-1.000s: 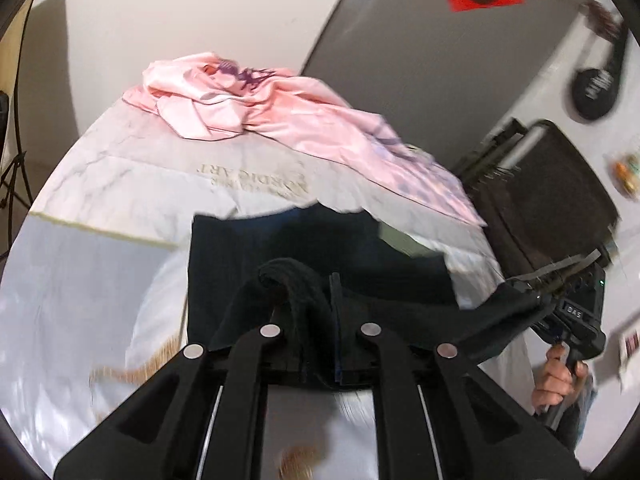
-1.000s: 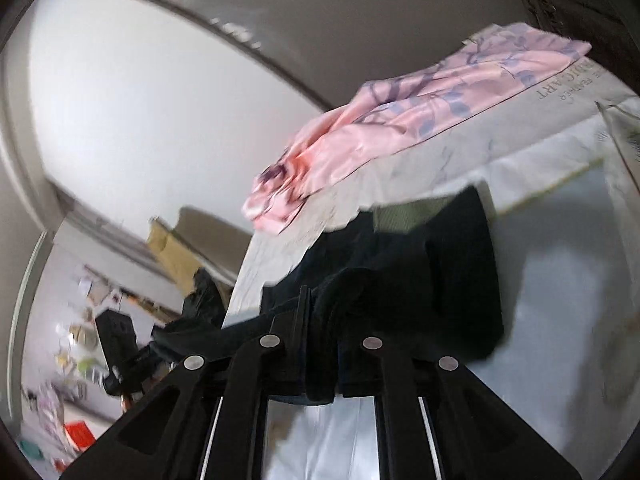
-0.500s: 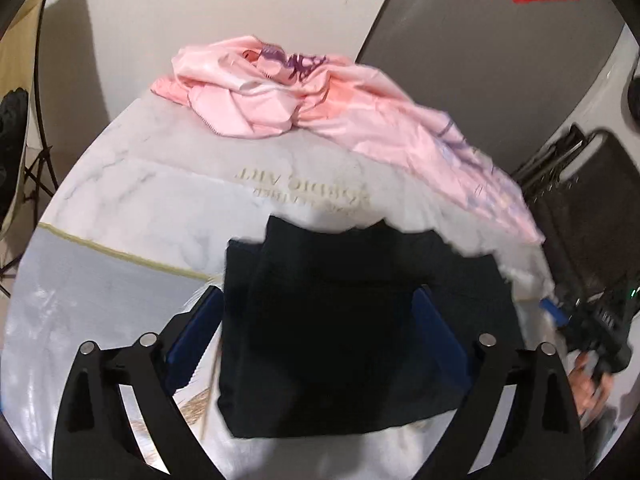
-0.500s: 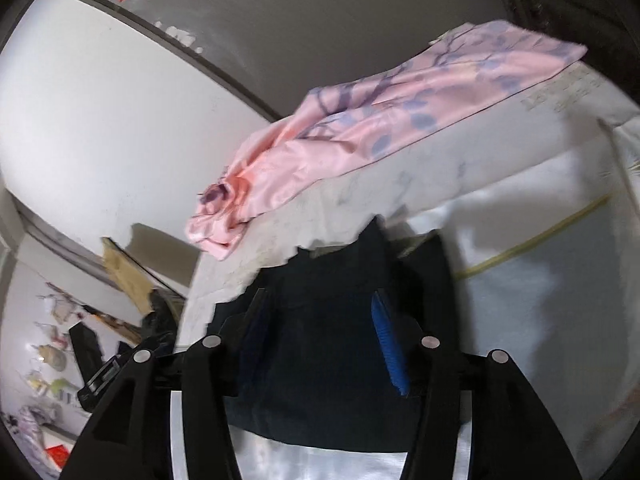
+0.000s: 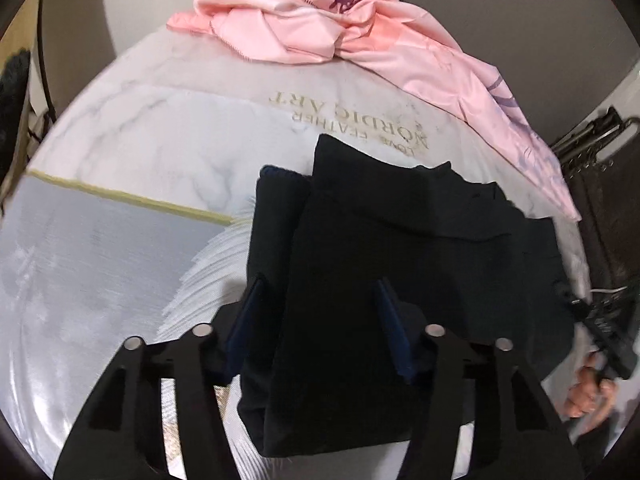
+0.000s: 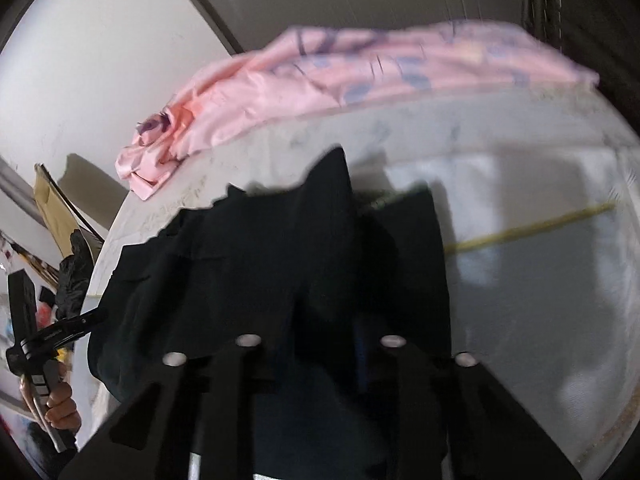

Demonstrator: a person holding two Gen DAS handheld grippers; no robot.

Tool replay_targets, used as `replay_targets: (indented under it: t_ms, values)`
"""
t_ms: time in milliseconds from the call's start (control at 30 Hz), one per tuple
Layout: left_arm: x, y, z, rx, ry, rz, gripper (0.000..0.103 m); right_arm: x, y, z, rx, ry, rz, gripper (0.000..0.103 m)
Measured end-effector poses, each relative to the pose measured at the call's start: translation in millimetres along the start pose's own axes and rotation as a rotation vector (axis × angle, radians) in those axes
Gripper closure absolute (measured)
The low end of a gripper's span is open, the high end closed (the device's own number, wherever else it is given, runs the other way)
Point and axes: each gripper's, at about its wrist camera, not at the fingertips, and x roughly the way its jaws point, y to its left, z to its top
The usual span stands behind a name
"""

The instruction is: Fold small clothes

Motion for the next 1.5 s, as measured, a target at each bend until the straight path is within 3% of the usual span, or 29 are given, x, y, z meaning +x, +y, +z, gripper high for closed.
replay_targets:
  t_ms: [100, 133, 233, 367, 433, 500, 600, 667, 700, 733, 767, 833, 900, 967, 1033, 1133, 1167, 1267, 1300, 1400, 1500]
  values:
    - [1, -6, -5, 0.05, -0.036, 0.111, 0.087, -25, 10, -2, -0.034, -0.101, -0.029, 0.092]
    - [5, -7, -8, 0.068, -0.039, 0.157, 0.087, -25, 9, -3, -0.036, -0.108, -0.054, 0.093]
    - [12, -12, -14, 0.093, -0.053, 0.224, 0.084, 4, -4, -11, -0.01, -0.02, -0.133, 0.093]
    - [-9, -32, -17, 0.127, -0.117, 0.335, 0.083, -6, -2, -12, -0.003, -0.061, -0.187, 0.089]
    - [-32, -44, -20, 0.143, -0.201, 0.332, 0.083, -30, 15, -12, -0.042, -0.17, -0.237, 0.089]
    - [-44, -63, -22, 0.171, -0.244, 0.277, 0.07, -40, 43, -13, -0.139, -0.227, -0.211, 0.087]
    - [-33, -101, -30, 0.25, -0.218, 0.189, 0.065, -22, 86, -18, -0.231, -0.161, -0.115, 0.087]
    - [-11, -122, -39, 0.311, -0.182, 0.208, 0.063, 0, 100, -26, -0.251, -0.1, -0.097, 0.088]
    - [13, -128, -45, 0.334, -0.132, 0.253, 0.062, 18, 100, -31, -0.244, -0.034, -0.096, 0.088]
    - [28, -127, -49, 0.328, -0.11, 0.28, 0.063, 34, 99, -35, -0.228, 0.028, -0.099, 0.086]
    - [27, -126, -55, 0.319, -0.178, 0.304, 0.06, 38, 95, -40, -0.218, -0.006, -0.092, 0.086]
    - [24, -126, -57, 0.332, -0.176, 0.314, 0.059, 34, 93, -41, -0.221, -0.01, -0.089, 0.086]
    - [10, -121, -54, 0.284, -0.139, 0.279, 0.06, 20, 90, -42, -0.171, -0.013, -0.107, 0.087]
    - [-5, -119, -59, 0.248, -0.182, 0.239, 0.06, -6, 91, -52, -0.168, -0.091, -0.09, 0.082]
    - [-16, -110, -70, 0.199, -0.22, 0.252, 0.049, -16, 85, -64, -0.146, -0.112, -0.094, 0.074]
    - [-2, -98, -88, 0.158, -0.179, 0.249, 0.044, -16, 70, -82, -0.093, -0.097, -0.09, 0.079]
    - [-3, -104, -96, 0.207, -0.222, 0.292, 0.044, -16, 74, -84, -0.136, -0.098, -0.12, 0.08]
    - [0, -122, -102, 0.287, -0.246, 0.41, 0.044, -14, 85, -86, -0.191, -0.111, -0.187, 0.081]
    - [-3, -123, -101, 0.273, -0.24, 0.407, 0.046, -20, 86, -88, -0.175, -0.132, -0.19, 0.081]
    - [-22, -113, -103, 0.214, -0.262, 0.287, 0.045, -29, 100, -92, -0.238, -0.159, -0.168, 0.078]
    - [-7, -106, -101, 0.205, -0.231, 0.32, 0.036, -6, 92, -92, -0.208, -0.082, -0.152, 0.077]
